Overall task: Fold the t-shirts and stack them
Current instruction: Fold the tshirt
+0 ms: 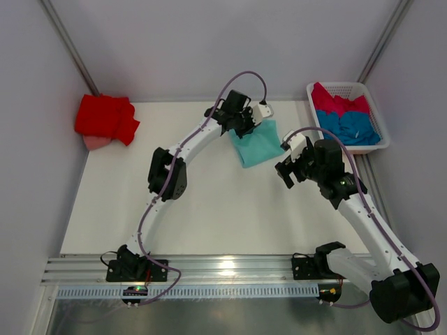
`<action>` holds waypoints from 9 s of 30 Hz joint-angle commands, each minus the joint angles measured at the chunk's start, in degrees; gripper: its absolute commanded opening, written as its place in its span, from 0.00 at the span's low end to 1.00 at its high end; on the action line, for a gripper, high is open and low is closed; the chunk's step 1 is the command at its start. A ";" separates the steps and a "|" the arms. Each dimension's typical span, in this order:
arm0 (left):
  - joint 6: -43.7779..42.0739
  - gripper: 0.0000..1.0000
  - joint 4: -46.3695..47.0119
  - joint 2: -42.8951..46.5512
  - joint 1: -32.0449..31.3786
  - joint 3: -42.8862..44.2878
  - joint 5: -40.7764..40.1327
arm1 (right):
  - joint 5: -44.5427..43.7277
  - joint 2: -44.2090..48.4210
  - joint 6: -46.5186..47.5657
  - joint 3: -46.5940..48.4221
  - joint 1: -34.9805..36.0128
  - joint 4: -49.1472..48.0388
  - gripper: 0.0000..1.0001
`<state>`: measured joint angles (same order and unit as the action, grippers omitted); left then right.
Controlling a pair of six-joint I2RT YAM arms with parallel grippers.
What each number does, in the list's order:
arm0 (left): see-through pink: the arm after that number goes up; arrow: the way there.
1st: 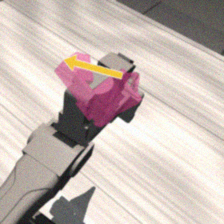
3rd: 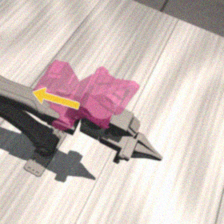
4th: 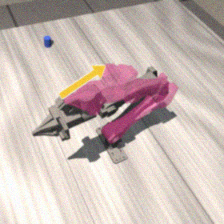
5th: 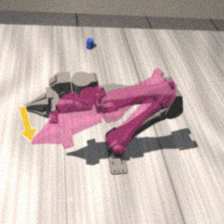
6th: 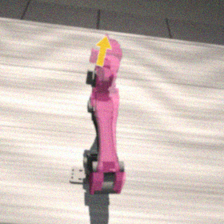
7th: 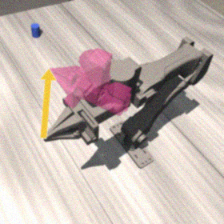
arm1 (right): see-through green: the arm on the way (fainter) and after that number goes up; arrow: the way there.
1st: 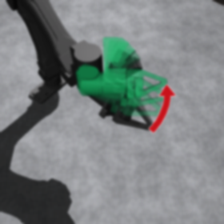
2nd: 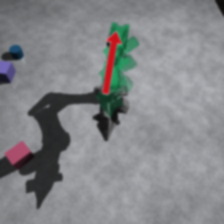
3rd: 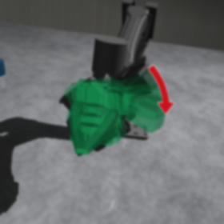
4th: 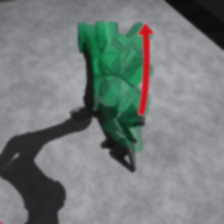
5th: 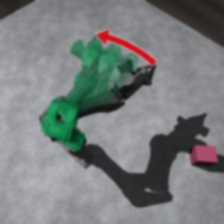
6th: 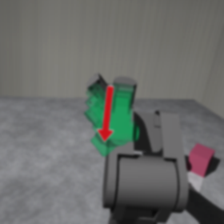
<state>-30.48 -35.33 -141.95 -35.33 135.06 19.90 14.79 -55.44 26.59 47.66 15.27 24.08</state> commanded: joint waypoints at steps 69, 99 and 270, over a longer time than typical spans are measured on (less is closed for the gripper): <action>-18.83 0.03 -49.31 18.19 -15.20 -13.94 28.80 | -38.43 -6.43 -10.94 7.62 0.11 -14.41 0.99; -11.36 0.00 -33.06 15.12 -17.14 -0.06 12.37 | -51.70 -7.58 -7.52 11.49 0.03 -19.42 0.99; 5.25 0.99 -22.33 31.74 -5.89 -31.62 18.77 | 12.20 -37.84 -15.78 32.15 -2.79 10.65 0.99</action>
<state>-24.45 -59.57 -109.14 -40.45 102.80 38.96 28.51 -101.51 7.88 77.14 12.29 34.41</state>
